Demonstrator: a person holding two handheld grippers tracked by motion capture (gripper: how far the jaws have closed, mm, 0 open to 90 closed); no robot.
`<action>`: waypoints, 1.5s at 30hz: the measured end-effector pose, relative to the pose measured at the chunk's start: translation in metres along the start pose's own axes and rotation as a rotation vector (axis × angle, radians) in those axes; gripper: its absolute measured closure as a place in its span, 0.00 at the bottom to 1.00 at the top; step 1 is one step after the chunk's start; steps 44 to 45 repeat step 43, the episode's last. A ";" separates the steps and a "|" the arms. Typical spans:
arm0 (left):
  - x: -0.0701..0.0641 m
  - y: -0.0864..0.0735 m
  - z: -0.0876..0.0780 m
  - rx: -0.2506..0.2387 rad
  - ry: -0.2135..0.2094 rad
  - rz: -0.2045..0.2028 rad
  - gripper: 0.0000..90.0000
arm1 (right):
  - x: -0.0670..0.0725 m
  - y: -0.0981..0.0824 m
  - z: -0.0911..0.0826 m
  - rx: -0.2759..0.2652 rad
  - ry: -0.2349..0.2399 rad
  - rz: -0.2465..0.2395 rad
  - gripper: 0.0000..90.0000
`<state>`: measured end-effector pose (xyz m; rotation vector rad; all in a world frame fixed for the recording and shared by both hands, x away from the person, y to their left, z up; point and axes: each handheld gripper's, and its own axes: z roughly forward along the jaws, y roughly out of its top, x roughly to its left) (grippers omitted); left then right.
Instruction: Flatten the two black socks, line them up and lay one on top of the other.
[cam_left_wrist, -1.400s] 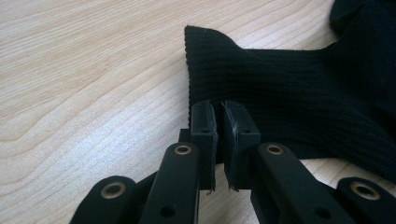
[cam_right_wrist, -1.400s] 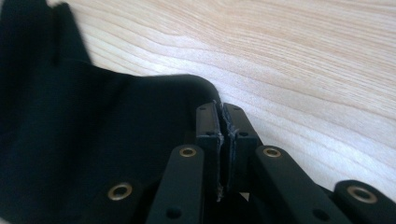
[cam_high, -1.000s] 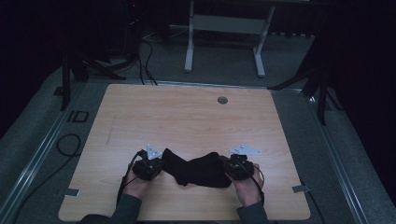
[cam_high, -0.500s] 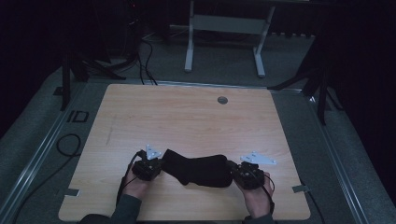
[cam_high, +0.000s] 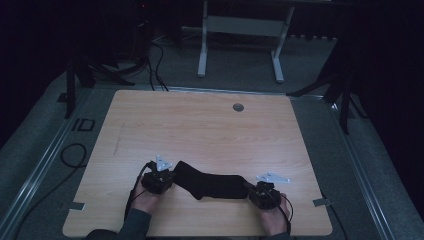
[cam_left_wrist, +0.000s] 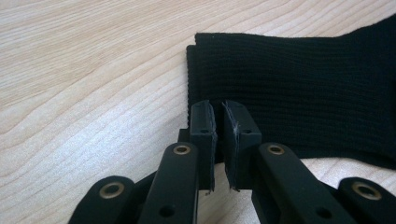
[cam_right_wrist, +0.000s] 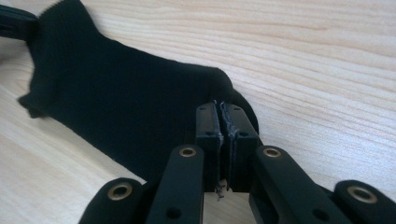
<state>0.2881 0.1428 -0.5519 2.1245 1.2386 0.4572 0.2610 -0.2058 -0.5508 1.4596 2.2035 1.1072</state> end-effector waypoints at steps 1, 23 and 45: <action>-0.001 0.000 0.000 -0.002 0.005 0.000 0.93 | -0.001 0.000 0.005 0.003 -0.020 -0.019 0.94; -0.011 0.000 0.003 -0.027 -0.012 0.016 0.76 | -0.021 0.019 0.021 -0.035 -0.064 -0.008 0.71; 0.011 0.005 -0.011 -0.162 -0.066 -0.059 0.56 | -0.043 0.024 0.001 -0.133 -0.060 0.032 0.51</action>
